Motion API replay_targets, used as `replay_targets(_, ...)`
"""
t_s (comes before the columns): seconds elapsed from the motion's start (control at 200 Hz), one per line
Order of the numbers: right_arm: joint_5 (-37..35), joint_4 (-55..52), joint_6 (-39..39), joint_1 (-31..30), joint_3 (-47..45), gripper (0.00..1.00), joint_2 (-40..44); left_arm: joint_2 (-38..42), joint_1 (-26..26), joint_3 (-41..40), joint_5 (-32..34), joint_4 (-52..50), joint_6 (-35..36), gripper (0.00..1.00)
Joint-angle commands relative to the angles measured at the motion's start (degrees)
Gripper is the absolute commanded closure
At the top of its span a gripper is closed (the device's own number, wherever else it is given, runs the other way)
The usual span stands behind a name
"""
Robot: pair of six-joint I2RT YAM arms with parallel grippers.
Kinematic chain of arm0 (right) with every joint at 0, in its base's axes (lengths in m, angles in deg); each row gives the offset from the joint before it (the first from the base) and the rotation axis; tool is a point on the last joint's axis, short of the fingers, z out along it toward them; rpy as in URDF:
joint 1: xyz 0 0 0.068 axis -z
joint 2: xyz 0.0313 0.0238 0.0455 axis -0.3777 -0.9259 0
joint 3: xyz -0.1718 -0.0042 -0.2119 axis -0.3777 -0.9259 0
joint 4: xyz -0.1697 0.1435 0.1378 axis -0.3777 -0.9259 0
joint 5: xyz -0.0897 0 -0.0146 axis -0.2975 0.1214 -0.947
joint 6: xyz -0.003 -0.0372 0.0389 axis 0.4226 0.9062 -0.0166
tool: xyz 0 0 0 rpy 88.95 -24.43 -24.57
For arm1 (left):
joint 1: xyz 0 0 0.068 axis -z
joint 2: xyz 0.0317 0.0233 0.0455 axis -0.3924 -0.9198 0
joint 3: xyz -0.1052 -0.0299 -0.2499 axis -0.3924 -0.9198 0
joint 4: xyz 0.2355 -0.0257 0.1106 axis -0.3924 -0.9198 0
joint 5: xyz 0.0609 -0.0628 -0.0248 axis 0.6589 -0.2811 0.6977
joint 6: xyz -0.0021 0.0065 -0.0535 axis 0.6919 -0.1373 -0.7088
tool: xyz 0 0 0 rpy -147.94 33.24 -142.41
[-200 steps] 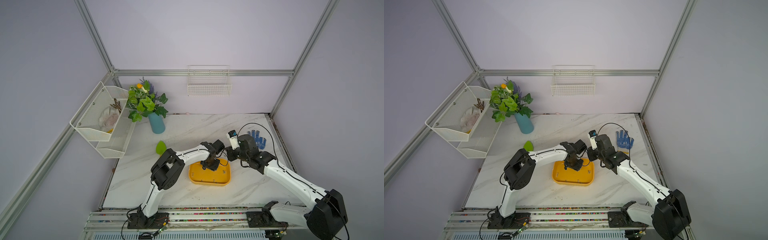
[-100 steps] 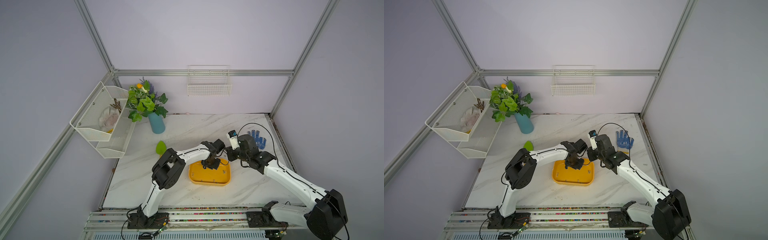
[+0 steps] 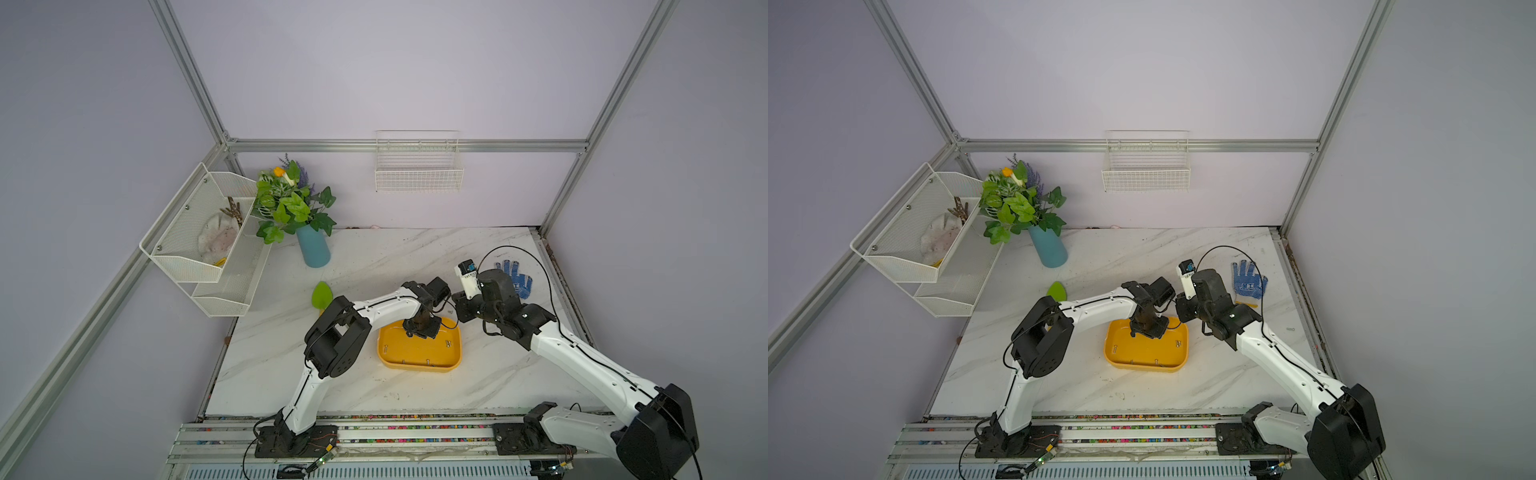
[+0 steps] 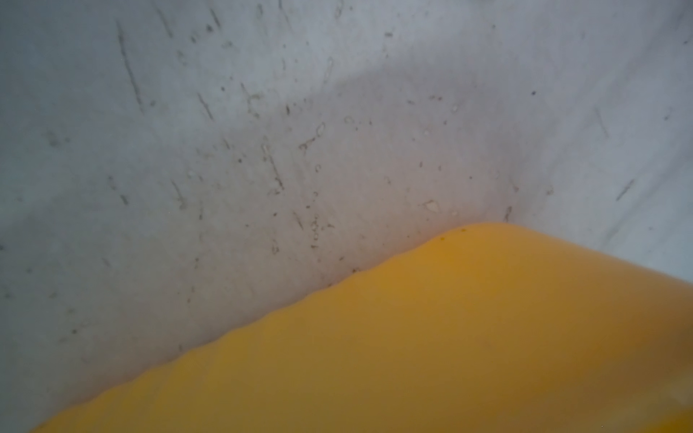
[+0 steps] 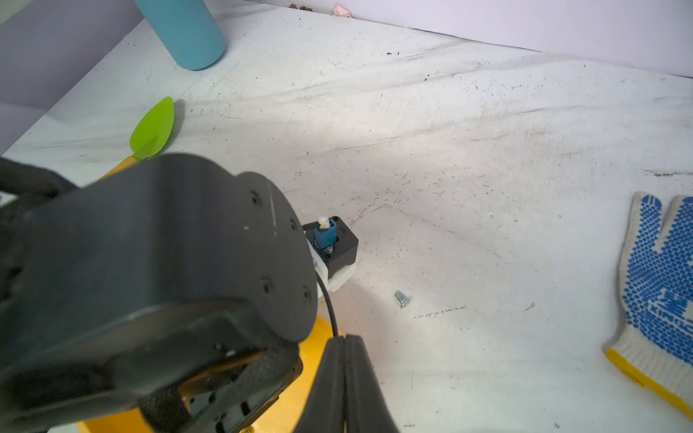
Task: Take out the screws from the storage box
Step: Pick up the screw from the storage box, then place the screw at the center of the board.
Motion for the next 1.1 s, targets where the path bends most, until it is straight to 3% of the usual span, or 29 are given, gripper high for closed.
replay_targets(0.0, -0.83, 0.49, 0.08, 0.01, -0.64, 0.94, 1.03, 4.79, -0.04, -0.11, -1.53, -1.21, -1.59, 1.0)
replay_targets(0.485, 0.36, 1.44, -0.8, 0.09, -2.37, 0.94, 1.61, 13.96, -6.44, 4.03, 0.9, -8.14, -1.42, 1.0)
replay_targets(0.765, 1.47, 2.57, -1.68, 0.1, -4.06, 0.94, 1.85, 9.17, -13.62, 7.58, 1.72, -8.82, 1.75, 1.0)
replay_targets(1.09, 11.1, 3.51, 0.59, -2.1, -6.04, 0.9, 0.02, 0.63, -18.44, 10.92, 5.56, -8.03, 6.35, 1.0)
